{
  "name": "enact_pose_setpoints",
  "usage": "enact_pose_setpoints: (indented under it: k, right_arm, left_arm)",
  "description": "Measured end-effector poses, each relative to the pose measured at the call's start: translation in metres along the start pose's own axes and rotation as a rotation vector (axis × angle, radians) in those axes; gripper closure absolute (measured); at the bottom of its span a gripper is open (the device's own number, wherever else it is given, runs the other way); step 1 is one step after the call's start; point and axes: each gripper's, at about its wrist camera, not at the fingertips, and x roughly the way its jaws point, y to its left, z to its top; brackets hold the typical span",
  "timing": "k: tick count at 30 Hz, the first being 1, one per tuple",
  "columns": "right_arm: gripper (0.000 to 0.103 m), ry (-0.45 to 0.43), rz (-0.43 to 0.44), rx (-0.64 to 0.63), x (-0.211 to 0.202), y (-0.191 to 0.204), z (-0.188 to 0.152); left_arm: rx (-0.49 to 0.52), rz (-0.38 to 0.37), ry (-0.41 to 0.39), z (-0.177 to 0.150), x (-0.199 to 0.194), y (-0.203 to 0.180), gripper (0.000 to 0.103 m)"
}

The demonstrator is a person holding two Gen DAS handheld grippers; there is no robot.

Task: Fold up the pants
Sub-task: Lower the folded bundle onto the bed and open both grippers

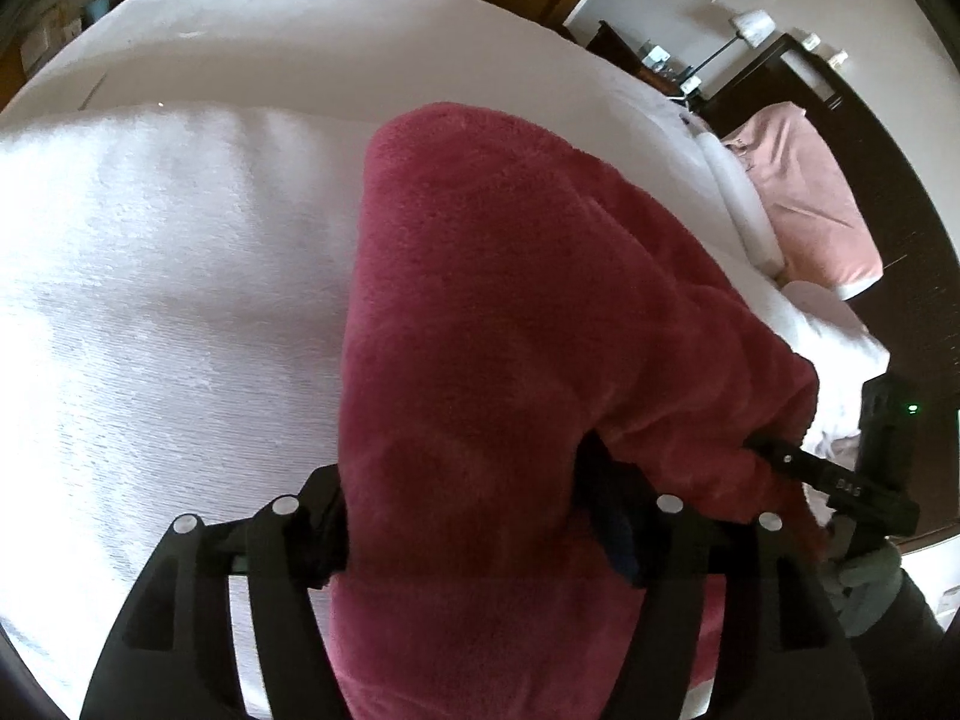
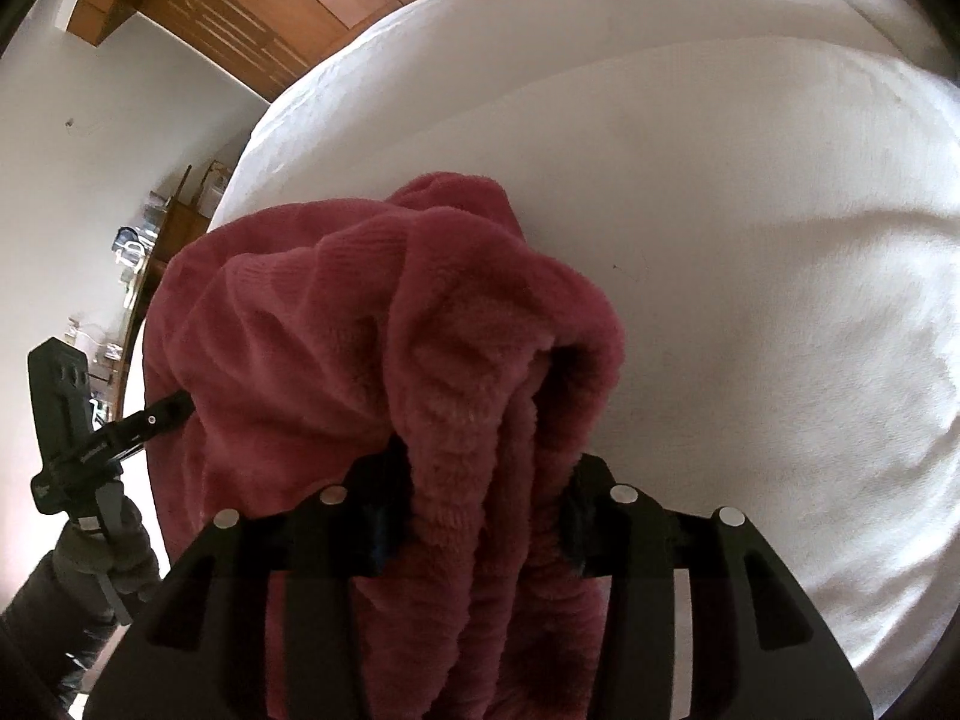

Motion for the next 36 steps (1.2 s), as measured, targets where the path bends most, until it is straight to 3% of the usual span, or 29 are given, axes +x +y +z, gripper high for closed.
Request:
enact_pose_setpoints:
  k: [7,10,17,22,28,36]
  right_arm:
    - [0.057,-0.023,-0.077,-0.047,-0.007,0.032,-0.004]
    - [0.05,-0.04,-0.135,-0.066,-0.01,0.049,-0.005]
    - [0.049,-0.136,-0.233,-0.1,-0.041,0.072,-0.021]
    - [0.049,-0.18,-0.206,-0.177,-0.059,0.108,-0.039]
    - [0.049,-0.121,-0.179,-0.293,-0.041,0.142,-0.065]
    - [0.049,-0.05,-0.241,-0.25,0.009,0.118,-0.067]
  left_arm:
    - [0.068,0.128,-0.015,-0.003,-0.009,-0.019,0.03]
    - [0.104,0.184,-0.015,-0.006,-0.013,-0.028,0.03]
    - [0.168,0.289,-0.035,-0.016,-0.028,-0.043,0.03]
    - [0.232,0.338,-0.063,-0.032,-0.041,-0.059,0.03]
    - [0.266,0.331,-0.061,-0.054,-0.047,-0.066,0.03]
    - [0.273,0.357,-0.009,-0.071,-0.028,-0.066,0.03]
